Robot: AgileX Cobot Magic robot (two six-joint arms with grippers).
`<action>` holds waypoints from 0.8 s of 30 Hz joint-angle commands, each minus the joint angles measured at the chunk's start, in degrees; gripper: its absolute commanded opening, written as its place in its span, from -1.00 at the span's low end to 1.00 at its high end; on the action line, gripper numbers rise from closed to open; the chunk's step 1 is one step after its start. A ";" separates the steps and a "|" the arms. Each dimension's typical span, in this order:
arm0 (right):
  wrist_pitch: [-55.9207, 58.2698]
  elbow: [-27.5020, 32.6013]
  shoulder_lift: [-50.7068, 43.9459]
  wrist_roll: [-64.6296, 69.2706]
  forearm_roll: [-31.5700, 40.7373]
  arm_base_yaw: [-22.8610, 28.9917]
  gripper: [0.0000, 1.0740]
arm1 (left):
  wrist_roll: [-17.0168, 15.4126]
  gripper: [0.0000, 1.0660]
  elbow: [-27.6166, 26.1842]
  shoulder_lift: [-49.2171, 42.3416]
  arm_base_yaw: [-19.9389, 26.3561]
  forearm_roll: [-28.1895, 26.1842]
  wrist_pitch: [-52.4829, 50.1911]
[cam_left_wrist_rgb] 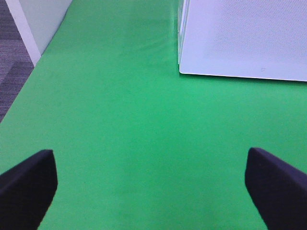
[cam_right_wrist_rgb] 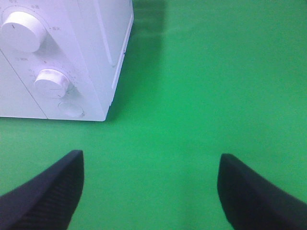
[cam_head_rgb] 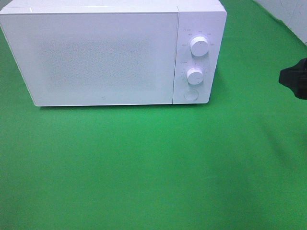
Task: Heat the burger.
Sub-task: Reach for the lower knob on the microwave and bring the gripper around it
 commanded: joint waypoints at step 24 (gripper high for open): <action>-47.78 10.43 21.72 -22.80 26.18 10.71 0.39 | 0.00 0.89 0.17 -1.03 0.06 0.00 -0.57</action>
